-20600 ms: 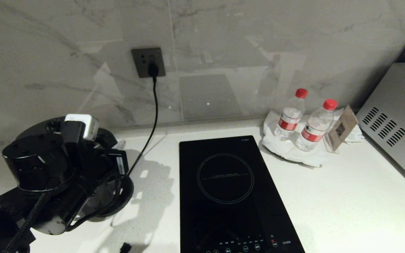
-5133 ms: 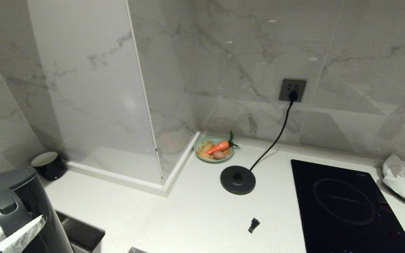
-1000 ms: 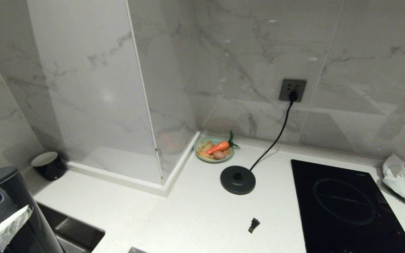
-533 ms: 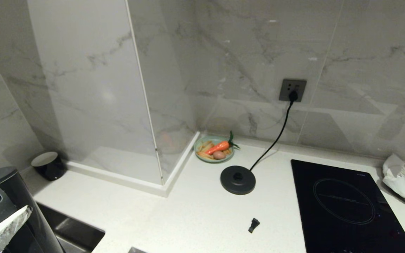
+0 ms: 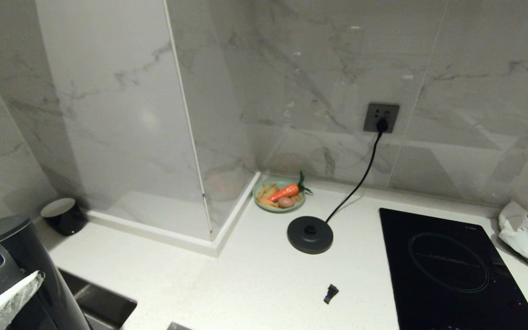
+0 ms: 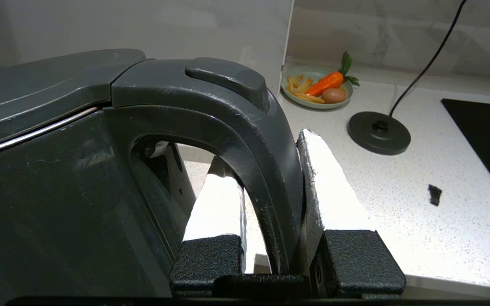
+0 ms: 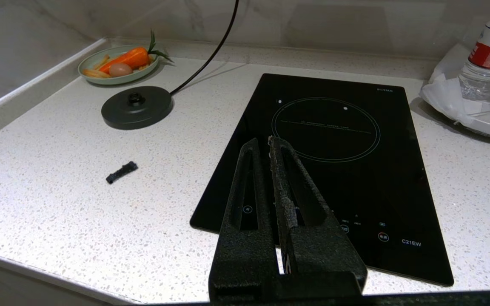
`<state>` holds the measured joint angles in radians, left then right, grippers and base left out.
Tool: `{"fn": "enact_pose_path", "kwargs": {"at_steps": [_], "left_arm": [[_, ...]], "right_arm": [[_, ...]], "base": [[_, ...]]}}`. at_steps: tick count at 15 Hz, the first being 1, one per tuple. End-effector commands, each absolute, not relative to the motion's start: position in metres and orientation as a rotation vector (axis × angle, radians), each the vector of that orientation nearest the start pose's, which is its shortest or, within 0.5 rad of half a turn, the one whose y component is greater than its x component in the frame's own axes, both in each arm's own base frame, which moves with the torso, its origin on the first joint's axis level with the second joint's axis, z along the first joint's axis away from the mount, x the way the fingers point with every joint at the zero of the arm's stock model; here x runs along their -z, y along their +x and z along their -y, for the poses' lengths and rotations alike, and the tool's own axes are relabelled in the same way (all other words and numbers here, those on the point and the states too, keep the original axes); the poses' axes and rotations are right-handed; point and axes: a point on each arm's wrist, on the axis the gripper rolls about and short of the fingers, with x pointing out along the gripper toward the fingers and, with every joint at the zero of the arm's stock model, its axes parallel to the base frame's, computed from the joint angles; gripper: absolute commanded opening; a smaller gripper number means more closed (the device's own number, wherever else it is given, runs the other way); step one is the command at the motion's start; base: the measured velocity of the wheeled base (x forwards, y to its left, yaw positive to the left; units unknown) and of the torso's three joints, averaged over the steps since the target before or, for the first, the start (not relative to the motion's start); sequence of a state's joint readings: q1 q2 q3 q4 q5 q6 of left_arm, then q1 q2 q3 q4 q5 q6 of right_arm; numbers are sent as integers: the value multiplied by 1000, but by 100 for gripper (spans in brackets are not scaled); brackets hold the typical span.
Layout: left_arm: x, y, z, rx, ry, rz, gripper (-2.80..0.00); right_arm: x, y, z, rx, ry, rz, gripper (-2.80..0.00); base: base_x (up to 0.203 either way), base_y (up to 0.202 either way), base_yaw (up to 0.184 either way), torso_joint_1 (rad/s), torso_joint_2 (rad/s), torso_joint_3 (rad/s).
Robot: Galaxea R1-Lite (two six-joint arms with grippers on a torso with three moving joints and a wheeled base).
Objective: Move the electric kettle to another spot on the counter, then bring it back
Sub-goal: Place it by the sink
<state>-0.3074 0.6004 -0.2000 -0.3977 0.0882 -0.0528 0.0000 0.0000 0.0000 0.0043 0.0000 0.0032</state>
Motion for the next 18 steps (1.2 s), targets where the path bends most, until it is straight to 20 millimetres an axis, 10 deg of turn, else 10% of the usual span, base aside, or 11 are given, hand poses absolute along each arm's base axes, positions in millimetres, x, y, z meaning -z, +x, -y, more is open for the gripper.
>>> {"fn": "enact_pose_path", "kwargs": {"at_steps": [1, 18], "left_arm": [[-171, 44, 12, 216, -53, -9, -280], [-170, 38, 10, 221, -56, 17, -280]], "right_arm": [[-75, -23, 0, -1, 3, -5, -280], [-75, -23, 0, -1, 3, -5, -280]], "base": [[0, 0, 0, 0, 0, 0], [-31, 0, 0, -1, 1, 1]]}}
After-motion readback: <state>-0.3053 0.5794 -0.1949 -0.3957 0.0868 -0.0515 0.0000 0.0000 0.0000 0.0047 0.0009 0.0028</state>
